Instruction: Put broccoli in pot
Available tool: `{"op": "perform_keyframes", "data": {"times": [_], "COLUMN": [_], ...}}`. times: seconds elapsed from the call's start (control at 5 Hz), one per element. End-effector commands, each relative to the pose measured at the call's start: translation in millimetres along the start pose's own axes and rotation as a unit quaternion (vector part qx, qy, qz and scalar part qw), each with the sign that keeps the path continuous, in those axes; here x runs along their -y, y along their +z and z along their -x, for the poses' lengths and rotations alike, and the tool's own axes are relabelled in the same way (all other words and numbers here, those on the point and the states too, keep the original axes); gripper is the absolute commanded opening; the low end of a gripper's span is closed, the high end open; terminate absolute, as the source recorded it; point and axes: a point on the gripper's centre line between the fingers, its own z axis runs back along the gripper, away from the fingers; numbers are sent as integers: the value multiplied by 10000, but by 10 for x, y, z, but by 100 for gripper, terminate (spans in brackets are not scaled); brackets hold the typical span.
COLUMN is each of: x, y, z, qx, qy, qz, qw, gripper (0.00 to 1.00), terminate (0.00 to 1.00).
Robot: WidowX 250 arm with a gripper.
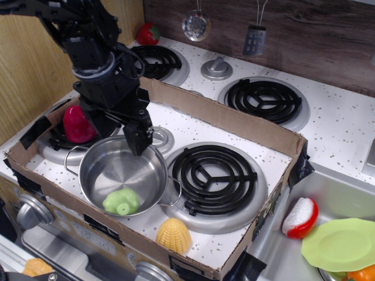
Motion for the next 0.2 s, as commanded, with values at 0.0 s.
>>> {"op": "perform_keyframes", "data": {"times": [0.0], "x": [-11], "y": [93], "z": [-89], "qx": [225], "qy": [-30], "qz": [-91], "qw": [9997], "gripper": [100], "terminate": [100]}}
